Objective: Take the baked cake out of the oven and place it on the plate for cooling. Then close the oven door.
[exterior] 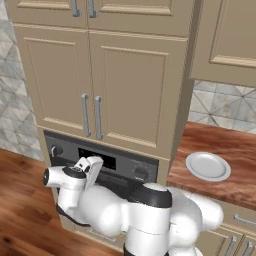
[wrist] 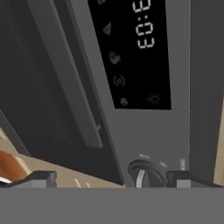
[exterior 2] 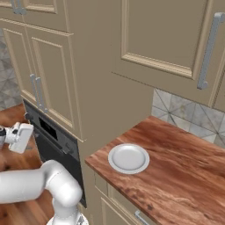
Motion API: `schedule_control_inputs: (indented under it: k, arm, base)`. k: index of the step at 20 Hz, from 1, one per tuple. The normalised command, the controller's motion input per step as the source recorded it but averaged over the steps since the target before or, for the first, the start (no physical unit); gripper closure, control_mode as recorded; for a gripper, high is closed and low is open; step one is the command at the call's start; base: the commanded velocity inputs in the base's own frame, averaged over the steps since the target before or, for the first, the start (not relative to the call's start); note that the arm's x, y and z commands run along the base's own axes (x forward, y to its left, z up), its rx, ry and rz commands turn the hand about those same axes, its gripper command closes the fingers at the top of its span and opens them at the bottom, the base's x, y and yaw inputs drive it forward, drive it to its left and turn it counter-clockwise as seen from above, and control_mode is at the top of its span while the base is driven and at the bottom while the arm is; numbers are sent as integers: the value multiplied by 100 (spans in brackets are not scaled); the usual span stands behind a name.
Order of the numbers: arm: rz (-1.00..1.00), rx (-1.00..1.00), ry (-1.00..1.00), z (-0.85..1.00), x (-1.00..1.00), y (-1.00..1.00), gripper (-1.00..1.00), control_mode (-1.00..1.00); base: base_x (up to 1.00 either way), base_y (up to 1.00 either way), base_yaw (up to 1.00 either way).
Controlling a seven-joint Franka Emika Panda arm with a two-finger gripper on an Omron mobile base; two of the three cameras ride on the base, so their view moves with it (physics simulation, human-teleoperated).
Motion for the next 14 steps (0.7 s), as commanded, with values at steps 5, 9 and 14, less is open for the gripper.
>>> schedule_control_inputs:
  k: [5, 9, 14]
  arm:
    - [7, -8, -6, -33, 20, -24, -100, -100]
    - [6, -9, -6, -31, 6, -23, -100, -100]
    - [6, -8, -3, -19, 10, -9, -100, -100]
  base:
    - [0, 0, 0]
    - [0, 0, 0]
    - [0, 0, 0]
